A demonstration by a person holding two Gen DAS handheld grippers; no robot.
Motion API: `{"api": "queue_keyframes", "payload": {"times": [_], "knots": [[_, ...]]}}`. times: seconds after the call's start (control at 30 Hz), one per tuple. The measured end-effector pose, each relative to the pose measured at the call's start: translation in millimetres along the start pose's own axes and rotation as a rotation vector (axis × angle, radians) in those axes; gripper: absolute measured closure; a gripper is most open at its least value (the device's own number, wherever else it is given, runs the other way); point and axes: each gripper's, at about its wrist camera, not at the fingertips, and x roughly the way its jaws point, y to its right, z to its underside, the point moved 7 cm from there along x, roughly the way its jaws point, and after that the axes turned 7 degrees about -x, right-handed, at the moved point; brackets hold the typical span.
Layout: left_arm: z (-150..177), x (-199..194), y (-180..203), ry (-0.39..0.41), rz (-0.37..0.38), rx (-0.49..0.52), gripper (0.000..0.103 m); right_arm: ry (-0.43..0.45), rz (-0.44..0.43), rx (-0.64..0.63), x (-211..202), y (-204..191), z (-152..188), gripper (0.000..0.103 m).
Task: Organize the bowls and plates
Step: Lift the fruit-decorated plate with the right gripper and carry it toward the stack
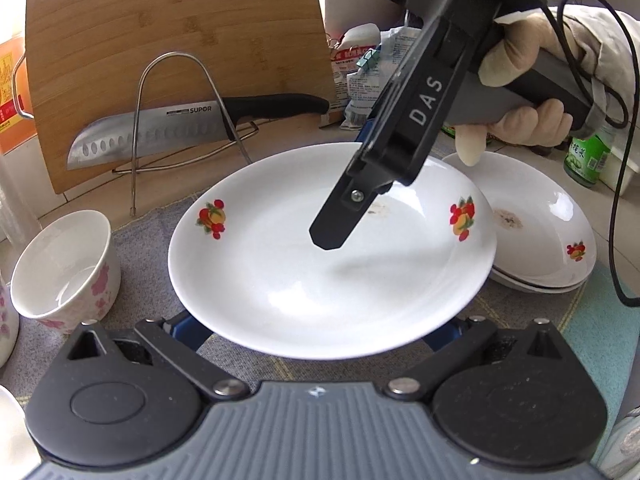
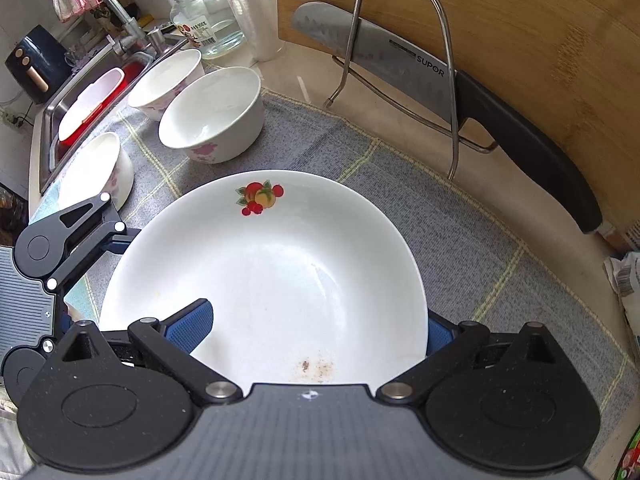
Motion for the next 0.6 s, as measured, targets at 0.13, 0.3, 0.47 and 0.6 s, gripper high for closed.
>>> {"api": "queue_keyframes", "payload": {"times": [0.13,0.3,0.47,0.6], "knots": [[0.8,-4.5,7.5,0.001,-0.001,0.032,0.001,0.011,0.006,0.008,-6.1,-1.5,7.9,0.000],[-3.2,-0.8,8.9,0.001,-0.004,0.067,0.001,0.024,0.011,0.013,-12.2,-1.8,13.3,0.000],[-6.3,-1.7,10.9,0.003,-0.010,0.092,0.001,0.035,0.016,0.014,-16.8,-2.0,15.4,0.000],[-10.5,-0.6,12.0,0.004,-0.009,0.106,0.001,0.048,0.019,0.020,-21.7,-0.8,16.2,0.000]]}}
